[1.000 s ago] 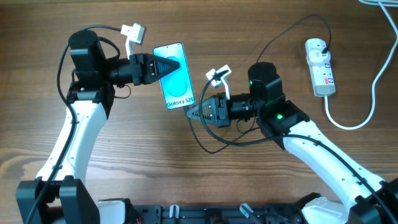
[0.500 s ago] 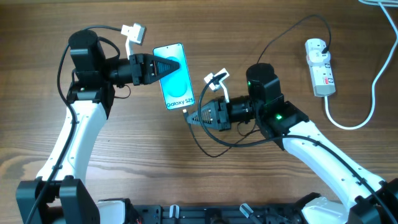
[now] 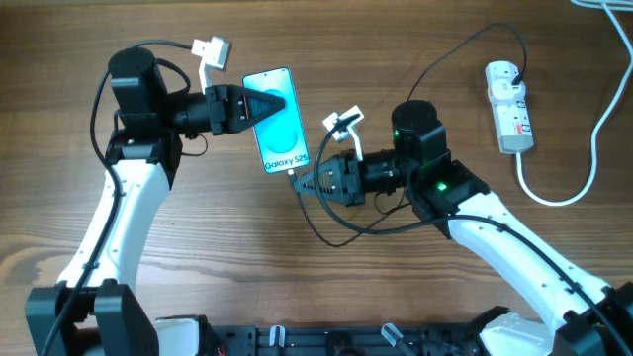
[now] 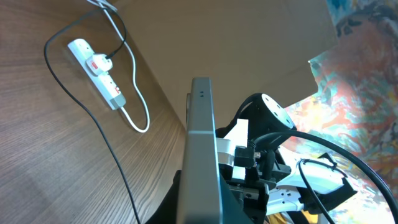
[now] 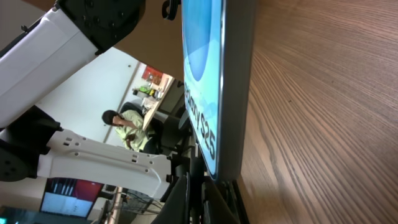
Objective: Plug charger to phone and switch on socket
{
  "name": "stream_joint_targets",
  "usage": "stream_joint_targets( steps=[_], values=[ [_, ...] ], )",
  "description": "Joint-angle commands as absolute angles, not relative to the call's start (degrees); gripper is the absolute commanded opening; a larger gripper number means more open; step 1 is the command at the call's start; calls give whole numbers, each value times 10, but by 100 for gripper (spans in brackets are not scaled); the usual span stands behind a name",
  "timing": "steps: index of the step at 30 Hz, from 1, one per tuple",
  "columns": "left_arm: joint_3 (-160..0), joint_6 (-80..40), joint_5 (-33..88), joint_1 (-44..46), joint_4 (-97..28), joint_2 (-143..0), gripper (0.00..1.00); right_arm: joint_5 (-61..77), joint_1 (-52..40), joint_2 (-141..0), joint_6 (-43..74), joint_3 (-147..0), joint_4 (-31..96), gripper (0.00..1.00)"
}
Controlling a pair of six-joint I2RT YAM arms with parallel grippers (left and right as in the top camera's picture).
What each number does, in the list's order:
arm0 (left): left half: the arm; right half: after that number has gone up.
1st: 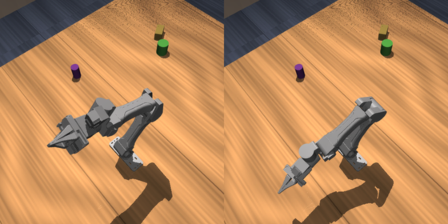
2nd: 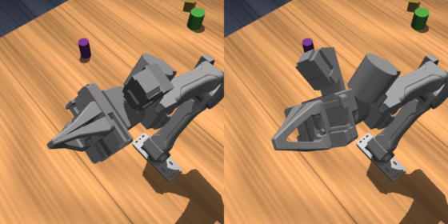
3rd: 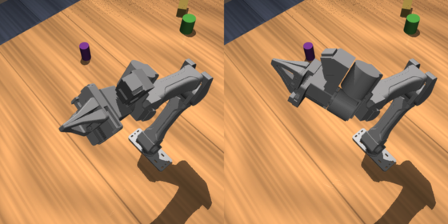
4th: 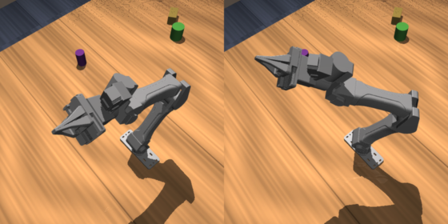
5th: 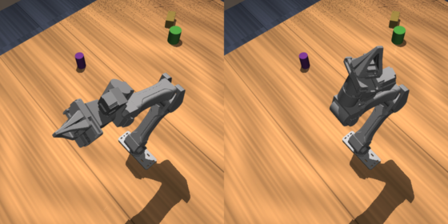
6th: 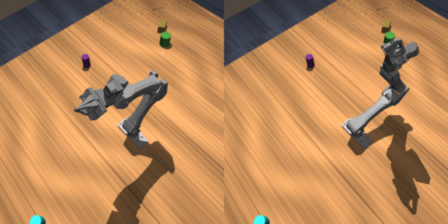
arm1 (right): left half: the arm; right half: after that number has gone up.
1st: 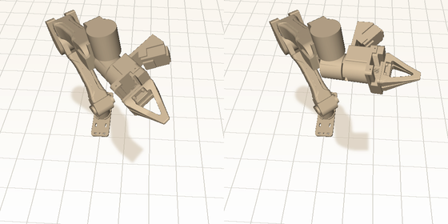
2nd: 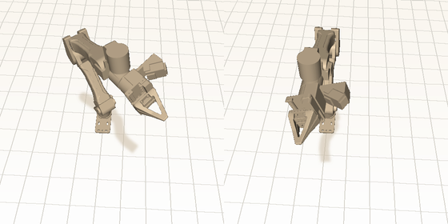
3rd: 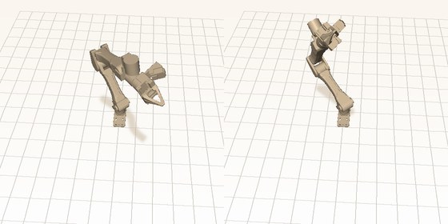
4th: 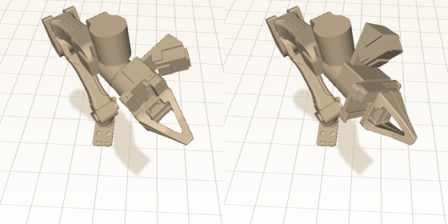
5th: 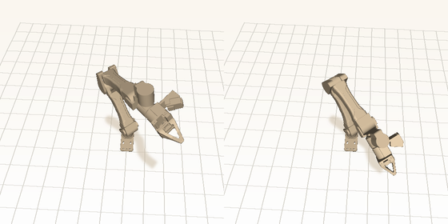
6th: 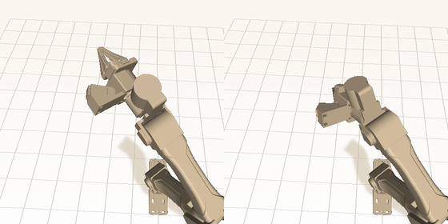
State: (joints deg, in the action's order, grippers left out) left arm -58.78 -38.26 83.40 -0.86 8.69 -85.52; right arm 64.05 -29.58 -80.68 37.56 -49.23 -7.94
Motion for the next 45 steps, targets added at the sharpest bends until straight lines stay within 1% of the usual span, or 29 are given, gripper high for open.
stream_joint_targets(
  steps=[1,10,23,28,31,32,34,36,41,45],
  values=[
    [-597,-380,839,-11,91,-852,4,630,-298,-813,391,-494,-92,5],
    [-597,-380,839,-11,91,-852,4,630,-298,-813,391,-494,-64,5],
    [-597,-380,839,-11,91,-852,4,628,-298,-813,401,-494,-90,5],
    [-597,-380,839,-11,91,-852,4,632,-298,-849,422,-494,-101,4],
    [-597,-380,840,-11,91,-852,4,677,-300,-851,422,-494,-175,5],
    [-597,-394,839,-11,96,-852,4,679,-300,-851,420,-494,-168,5],
    [-597,-504,825,-22,213,-852,4,681,-300,-851,402,-484,-156,5],
    [-597,-606,811,-35,324,-852,4,681,-300,-851,389,-469,-178,5],
    [-597,-620,811,-34,324,-852,4,754,-300,-852,390,-464,-289,5],
    [-597,-620,812,-34,324,-852,4,760,-272,-852,397,-464,-295,4]
  ],
)
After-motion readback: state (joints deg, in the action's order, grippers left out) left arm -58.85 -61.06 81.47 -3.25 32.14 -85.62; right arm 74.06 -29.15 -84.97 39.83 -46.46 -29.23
